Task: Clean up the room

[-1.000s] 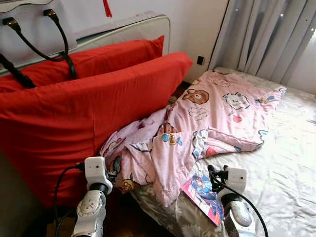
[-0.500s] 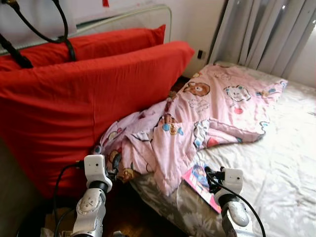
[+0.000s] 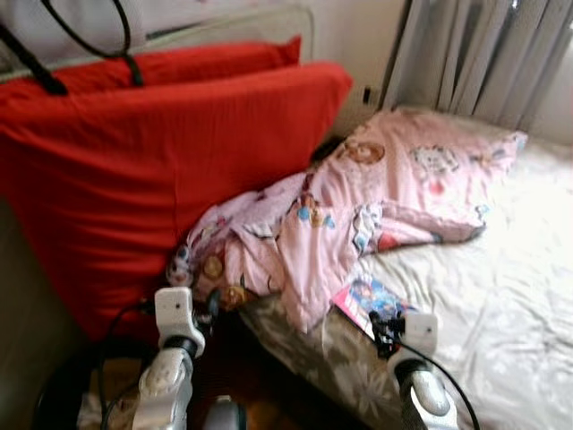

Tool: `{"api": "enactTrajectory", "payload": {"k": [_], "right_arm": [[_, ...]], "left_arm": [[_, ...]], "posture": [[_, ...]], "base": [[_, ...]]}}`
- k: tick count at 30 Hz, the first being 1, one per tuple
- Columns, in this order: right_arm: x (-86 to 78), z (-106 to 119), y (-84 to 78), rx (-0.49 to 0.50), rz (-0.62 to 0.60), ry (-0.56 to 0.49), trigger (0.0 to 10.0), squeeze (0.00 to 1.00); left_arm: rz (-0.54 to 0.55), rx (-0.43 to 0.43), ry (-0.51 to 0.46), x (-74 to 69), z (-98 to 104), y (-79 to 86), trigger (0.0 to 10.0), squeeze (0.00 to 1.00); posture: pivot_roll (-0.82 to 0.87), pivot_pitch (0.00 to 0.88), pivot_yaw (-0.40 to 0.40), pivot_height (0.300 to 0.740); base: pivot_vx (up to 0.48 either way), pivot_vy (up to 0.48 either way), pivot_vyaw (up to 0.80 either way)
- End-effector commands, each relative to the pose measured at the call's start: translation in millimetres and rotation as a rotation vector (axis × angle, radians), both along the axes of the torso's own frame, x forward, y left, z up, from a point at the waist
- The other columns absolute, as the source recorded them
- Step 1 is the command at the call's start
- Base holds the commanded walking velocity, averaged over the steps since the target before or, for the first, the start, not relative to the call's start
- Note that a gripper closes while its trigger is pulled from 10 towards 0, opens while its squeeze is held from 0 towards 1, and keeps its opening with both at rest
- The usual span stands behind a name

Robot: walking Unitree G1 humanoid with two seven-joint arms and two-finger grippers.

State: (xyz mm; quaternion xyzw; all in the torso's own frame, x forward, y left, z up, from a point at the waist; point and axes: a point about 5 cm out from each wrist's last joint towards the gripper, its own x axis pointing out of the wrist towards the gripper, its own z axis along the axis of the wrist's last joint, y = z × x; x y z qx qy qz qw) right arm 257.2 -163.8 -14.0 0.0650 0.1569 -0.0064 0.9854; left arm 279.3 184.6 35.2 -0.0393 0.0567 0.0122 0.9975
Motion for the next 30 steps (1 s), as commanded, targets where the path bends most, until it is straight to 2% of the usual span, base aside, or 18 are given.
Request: {"api": "enactTrajectory", "payload": {"k": [1,6,30], "right_arm": [[0.7,0.1,0.1,0.006,-0.002,0.002,10.0,0.0],[-0.1,-0.9,0.1,0.007,-0.002,0.006,10.0,0.0],[-1.0,-4.0,4.4,0.014,0.03,0.028,10.0,0.0]], "left_arm": [[-0.018,0.002,-0.006,3.9,3.4,-2.8,10.0,0.0],[-0.035,0.01,-0.002,3.6,3.4,-5.1,10.0,0.0],[-0.037,0.011,0.014,3.9,1.8,-6.8,10.0,0.0]], "posture": [[-0.01,0.0,-0.051,0.648],[-0.01,0.0,-0.051,0.648],[-0.01,0.0,-0.053,0.648]], "base": [[0.0,0.0,0.0],[0.0,0.0,0.0],[0.296,0.0,0.0]]}}
